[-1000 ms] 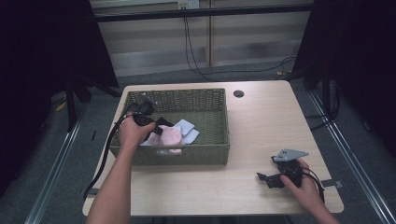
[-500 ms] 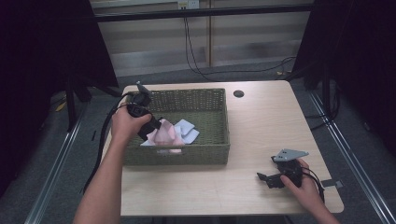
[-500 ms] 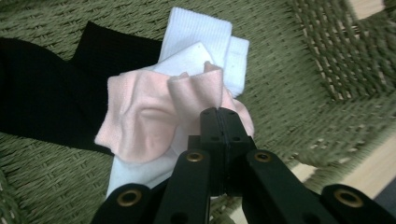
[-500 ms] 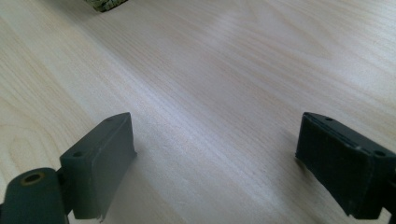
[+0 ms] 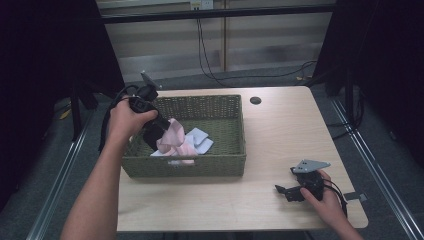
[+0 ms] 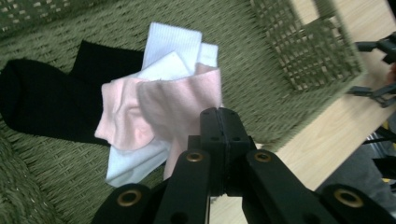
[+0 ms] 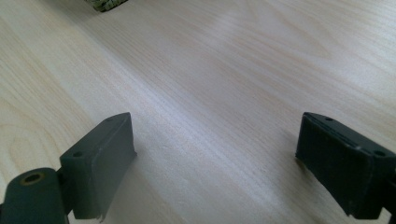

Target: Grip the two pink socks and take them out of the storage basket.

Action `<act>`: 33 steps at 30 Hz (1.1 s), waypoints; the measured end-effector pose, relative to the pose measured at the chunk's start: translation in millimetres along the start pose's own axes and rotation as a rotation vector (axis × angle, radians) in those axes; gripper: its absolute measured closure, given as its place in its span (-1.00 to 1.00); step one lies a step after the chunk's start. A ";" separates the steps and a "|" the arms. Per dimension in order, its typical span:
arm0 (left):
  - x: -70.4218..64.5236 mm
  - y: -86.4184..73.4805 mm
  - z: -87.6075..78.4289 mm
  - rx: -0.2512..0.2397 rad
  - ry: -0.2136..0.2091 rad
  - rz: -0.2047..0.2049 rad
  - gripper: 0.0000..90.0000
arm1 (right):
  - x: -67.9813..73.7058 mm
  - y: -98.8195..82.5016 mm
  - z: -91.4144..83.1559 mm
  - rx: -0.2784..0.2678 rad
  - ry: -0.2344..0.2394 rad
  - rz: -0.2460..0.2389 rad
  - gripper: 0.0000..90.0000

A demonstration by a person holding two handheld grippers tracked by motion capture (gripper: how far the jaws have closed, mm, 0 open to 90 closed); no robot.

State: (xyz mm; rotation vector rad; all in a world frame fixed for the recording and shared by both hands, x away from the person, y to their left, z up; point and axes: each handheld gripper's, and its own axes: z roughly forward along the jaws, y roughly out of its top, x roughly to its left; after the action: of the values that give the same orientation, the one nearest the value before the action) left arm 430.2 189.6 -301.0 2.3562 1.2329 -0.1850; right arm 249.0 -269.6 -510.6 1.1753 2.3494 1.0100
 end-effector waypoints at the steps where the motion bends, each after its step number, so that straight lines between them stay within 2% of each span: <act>1: -2.1 1.1 -6.7 -0.006 -0.006 0.005 1.00 | 0.0 0.0 0.0 0.000 0.000 0.000 -0.76; 7: -9.2 3.6 -21.6 -0.030 -0.019 0.021 1.00 | 0.0 0.0 0.0 0.000 0.000 0.000 -0.76; 14: -20.3 7.2 -37.4 -0.027 -0.029 0.046 1.00 | 0.0 0.0 0.0 0.000 0.000 0.000 -0.76; 19: -25.8 6.8 -41.1 -0.014 -0.036 0.053 1.00 | 0.0 0.0 0.0 0.000 0.000 0.000 -0.76; 21: -30.3 6.2 -43.3 0.002 -0.039 0.069 1.00 | -0.2 0.0 0.1 -0.001 0.000 -0.002 -0.76; 25: -36.0 4.3 -47.5 -0.004 -0.048 0.070 1.00 | 0.0 0.2 -0.1 0.002 -0.003 0.000 -0.76; 33: -38.8 1.4 -54.8 -0.007 -0.061 0.089 1.00 | 0.0 0.3 0.0 0.002 -0.002 0.000 -0.76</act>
State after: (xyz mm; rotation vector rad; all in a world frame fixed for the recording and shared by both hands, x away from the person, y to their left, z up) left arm 403.4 185.8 -239.6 2.3755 1.0955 -0.2212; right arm 249.2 -269.5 -510.4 1.1767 2.3486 1.0064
